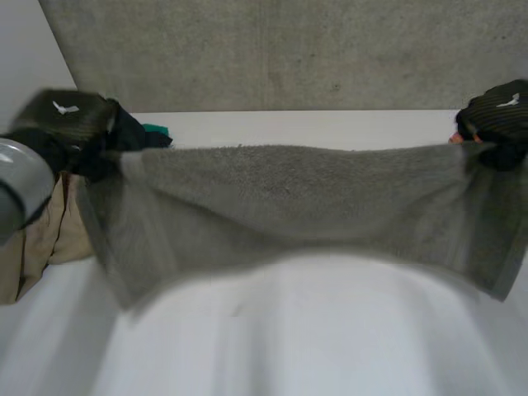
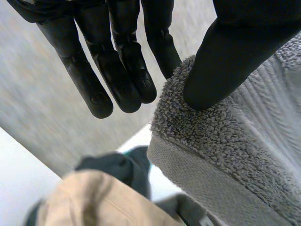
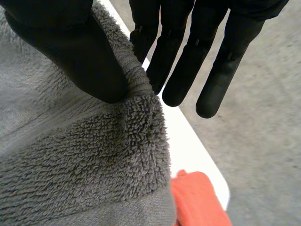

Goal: Fold the laundry.

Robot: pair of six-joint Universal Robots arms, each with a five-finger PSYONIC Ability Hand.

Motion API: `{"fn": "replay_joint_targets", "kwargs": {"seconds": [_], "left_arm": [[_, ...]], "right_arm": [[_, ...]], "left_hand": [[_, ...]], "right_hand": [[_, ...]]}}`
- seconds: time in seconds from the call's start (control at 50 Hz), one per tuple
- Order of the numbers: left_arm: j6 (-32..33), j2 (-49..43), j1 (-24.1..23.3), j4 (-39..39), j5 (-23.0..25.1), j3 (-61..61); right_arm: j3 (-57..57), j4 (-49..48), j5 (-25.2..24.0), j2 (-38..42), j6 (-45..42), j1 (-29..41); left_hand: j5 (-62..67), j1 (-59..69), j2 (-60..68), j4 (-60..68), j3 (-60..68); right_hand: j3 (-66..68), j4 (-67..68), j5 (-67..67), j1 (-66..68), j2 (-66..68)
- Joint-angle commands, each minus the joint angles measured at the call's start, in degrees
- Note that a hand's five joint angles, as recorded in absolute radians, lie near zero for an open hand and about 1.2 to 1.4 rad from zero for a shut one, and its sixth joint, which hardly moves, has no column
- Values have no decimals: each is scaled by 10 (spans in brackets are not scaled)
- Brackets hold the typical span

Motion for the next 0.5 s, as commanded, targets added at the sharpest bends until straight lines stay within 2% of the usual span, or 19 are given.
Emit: {"fn": "replay_joint_targets", "kwargs": {"seconds": [0.02, 0.1, 0.12, 0.16, 0.18, 0.2, 0.22, 0.24, 0.28, 0.34, 0.42, 0.5], "left_arm": [[3, -219, -13, 13, -15, 109], [0, -313, -23, 46, -36, 207], [-2, -341, -22, 69, -46, 245], [-10, -363, -20, 98, -52, 274], [-17, -373, -20, 113, -53, 284], [-33, -387, -21, 143, -49, 297], [-38, -390, -22, 157, -45, 301], [-44, -393, -24, 167, -42, 304], [-51, -393, -27, 194, -42, 297], [-45, -374, -28, 196, -47, 271], [-27, -313, -22, 192, -57, 188], [5, -241, -17, 184, -45, 79]], "right_arm": [[-57, -93, 95, 162, 31, 67], [-96, -205, 151, 242, 67, 91], [-105, -260, 173, 267, 78, 100], [-109, -315, 192, 288, 89, 108], [-110, -343, 201, 295, 93, 112], [-107, -401, 214, 308, 98, 119], [-103, -427, 219, 313, 98, 122], [-101, -450, 222, 318, 96, 126], [-89, -496, 227, 318, 85, 134], [-72, -495, 225, 299, 78, 133], [-36, -467, 221, 246, 93, 117], [5, -392, 184, 192, 98, 96]], "left_hand": [[143, 140, 115, 114, 119], [143, 140, 115, 114, 119], [143, 140, 115, 114, 119], [143, 140, 115, 114, 119], [96, 93, 69, 67, 73], [-251, -254, -278, -280, -274], [-426, -429, -453, -455, -449], [-557, -560, -585, -586, -581], [-557, -560, -585, -586, -581], [-557, -560, -585, -586, -581], [-557, -560, -585, -586, -581], [-557, -560, -585, -586, -581]], "right_hand": [[116, 112, 131, 165, 126], [116, 112, 131, 165, 126], [116, 112, 131, 165, 126], [116, 112, 131, 165, 126], [58, 54, 72, 107, 67], [-447, -452, -433, -398, -438], [-584, -588, -569, -535, -574], [-584, -588, -569, -535, -574], [-584, -588, -569, -535, -574], [-584, -588, -569, -535, -574], [-584, -588, -569, -535, -574], [-584, -588, -569, -535, -574]]}}
